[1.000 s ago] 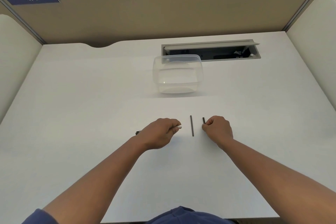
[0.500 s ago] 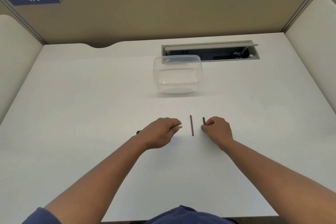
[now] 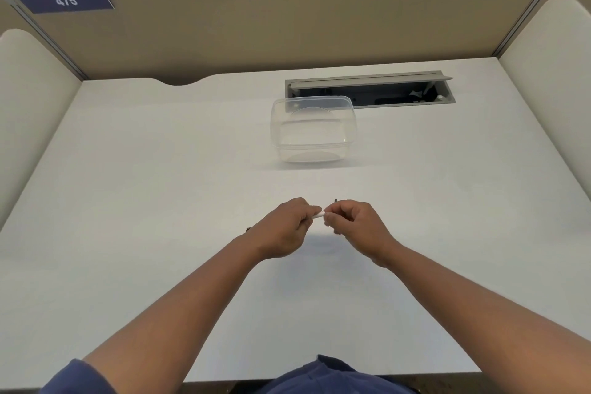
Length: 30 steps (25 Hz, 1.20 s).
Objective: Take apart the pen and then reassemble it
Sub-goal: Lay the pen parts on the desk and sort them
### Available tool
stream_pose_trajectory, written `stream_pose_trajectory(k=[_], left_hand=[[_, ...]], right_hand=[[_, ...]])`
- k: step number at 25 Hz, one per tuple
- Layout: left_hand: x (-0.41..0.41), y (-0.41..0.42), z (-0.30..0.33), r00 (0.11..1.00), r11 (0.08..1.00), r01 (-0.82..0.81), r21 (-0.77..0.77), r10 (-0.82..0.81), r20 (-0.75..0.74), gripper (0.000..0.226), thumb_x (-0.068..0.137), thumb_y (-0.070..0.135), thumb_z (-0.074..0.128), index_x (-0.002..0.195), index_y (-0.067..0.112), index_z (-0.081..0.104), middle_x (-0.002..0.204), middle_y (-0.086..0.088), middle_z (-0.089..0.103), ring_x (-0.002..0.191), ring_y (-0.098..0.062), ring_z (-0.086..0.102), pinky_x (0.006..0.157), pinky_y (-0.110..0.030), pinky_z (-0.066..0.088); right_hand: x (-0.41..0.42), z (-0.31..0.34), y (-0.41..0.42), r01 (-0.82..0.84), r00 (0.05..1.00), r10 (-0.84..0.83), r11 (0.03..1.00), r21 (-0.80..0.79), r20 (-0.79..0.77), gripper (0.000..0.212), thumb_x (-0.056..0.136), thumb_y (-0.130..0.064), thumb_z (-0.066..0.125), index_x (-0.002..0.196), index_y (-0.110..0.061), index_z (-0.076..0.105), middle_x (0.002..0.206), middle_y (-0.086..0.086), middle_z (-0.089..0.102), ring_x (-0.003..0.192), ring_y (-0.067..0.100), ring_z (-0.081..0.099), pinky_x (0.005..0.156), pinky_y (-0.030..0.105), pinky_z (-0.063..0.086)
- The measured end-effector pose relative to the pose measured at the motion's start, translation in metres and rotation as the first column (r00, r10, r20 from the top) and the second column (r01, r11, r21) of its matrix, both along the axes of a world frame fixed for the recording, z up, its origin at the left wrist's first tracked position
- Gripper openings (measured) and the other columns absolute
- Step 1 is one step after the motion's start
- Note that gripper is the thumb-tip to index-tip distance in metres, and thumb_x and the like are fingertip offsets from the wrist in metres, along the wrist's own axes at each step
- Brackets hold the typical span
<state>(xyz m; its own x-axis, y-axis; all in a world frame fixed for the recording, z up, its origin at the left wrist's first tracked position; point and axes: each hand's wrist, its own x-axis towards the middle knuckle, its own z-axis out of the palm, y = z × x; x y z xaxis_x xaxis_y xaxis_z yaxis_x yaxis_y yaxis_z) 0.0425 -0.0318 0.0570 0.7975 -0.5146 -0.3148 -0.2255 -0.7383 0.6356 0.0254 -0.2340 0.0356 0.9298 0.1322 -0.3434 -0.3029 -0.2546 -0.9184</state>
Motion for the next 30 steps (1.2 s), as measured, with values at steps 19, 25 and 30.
stream_pose_trajectory(k=[19, 25, 30], left_hand=[[-0.010, 0.031, -0.013, 0.843, 0.846, -0.525, -0.095, 0.532, 0.077, 0.059, 0.099, 0.047, 0.056, 0.152, 0.031, 0.037, 0.143, 0.006, 0.040, 0.132, -0.017, 0.037, 0.106, -0.038, 0.037], [-0.010, 0.020, -0.012, 0.573, 0.417, -0.814, -0.405, 0.692, -0.439, 0.039, 0.102, 0.020, 0.059, 0.138, 0.016, 0.048, 0.113, -0.012, 0.064, 0.084, -0.014, 0.073, 0.090, -0.034, 0.060], [-0.008, 0.013, -0.002, 0.607, 0.425, -0.757, -0.497, 0.739, -0.292, 0.042, 0.099, 0.020, 0.062, 0.137, 0.019, 0.044, 0.095, -0.004, 0.064, 0.080, -0.015, 0.073, 0.085, -0.036, 0.061]], right_hand=[[0.000, 0.001, -0.009, 0.255, 0.941, -0.183, 0.936, 0.242, -0.284, 0.002, 0.093, -0.012, 0.068, 0.092, -0.013, 0.070, 0.085, 0.003, 0.072, 0.070, 0.016, 0.057, 0.060, 0.028, 0.043], [-0.002, -0.002, -0.001, 0.256, 0.934, -0.159, 0.922, 0.289, -0.321, 0.005, 0.092, -0.009, 0.068, 0.090, -0.014, 0.069, 0.084, 0.003, 0.073, 0.069, 0.016, 0.056, 0.062, 0.030, 0.042], [-0.003, 0.000, 0.000, 0.089, 0.968, -0.046, 0.981, 0.169, -0.245, 0.006, 0.088, -0.012, 0.073, 0.091, -0.014, 0.069, 0.083, -0.002, 0.069, 0.075, 0.013, 0.055, 0.069, 0.028, 0.041]])
